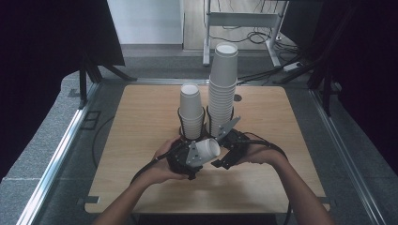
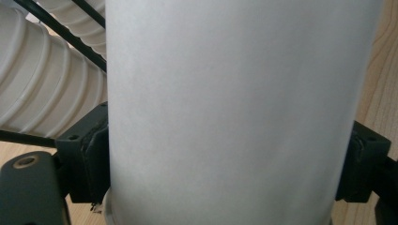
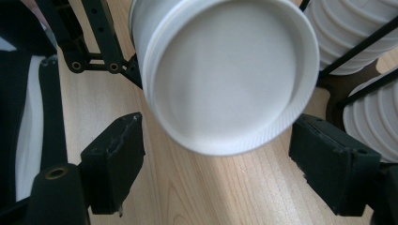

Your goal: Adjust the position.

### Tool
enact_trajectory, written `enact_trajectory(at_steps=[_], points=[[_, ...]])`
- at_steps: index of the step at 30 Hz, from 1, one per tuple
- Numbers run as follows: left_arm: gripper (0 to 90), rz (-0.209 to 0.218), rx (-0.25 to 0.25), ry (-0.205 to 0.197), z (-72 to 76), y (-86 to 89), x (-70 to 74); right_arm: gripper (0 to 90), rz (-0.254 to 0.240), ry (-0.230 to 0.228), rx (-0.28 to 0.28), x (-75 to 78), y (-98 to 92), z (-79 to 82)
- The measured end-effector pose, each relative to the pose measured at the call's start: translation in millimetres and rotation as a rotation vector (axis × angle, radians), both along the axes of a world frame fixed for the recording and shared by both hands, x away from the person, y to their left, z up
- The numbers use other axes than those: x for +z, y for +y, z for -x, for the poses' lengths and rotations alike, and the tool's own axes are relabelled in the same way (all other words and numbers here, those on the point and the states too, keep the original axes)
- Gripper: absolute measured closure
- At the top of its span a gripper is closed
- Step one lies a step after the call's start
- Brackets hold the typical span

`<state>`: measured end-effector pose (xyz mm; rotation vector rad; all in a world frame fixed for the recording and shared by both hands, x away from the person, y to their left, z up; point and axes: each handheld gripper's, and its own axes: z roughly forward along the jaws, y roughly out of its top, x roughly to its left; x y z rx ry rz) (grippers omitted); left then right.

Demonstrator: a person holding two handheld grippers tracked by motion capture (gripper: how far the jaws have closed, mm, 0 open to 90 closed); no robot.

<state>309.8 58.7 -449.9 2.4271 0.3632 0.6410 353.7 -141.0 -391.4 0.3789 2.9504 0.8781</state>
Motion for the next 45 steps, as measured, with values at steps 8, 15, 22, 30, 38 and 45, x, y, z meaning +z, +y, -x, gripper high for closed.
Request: enact_trajectory(at_steps=[8, 15, 22, 30, 38, 45], points=[[12.5, -0.024, -0.014, -0.02, 0.5, -5.0, -0.5, 18.7, 0.04, 0.036, 0.033, -0.3, 7.6, -5.6], [12.5, -0.07, -0.039, -0.037, 3.7, -16.0, -2.4, 16.9, 0.076, 0.07, 0.035, -6.8, 9.4, -6.9], [12.5, -0.119, -0.064, -0.058, 7.7, -31.2, -8.6, 16.9, 0.13, 0.12, 0.035, -15.4, 6.7, -9.4], [12.5, -0.174, -0.078, -0.08, 9.2, -41.5, -14.9, 18.4, 0.196, 0.192, 0.044, -24.0, 9.0, -14.2], [12.3, -0.187, -0.08, -0.084, 11.1, -46.9, -18.3, 20.5, 0.228, 0.233, 0.056, -30.4, 17.5, -16.9], [9.4, -0.167, -0.066, -0.068, 10.2, -48.1, -20.6, 22.2, 0.231, 0.241, 0.064, -31.7, 17.2, -18.4]])
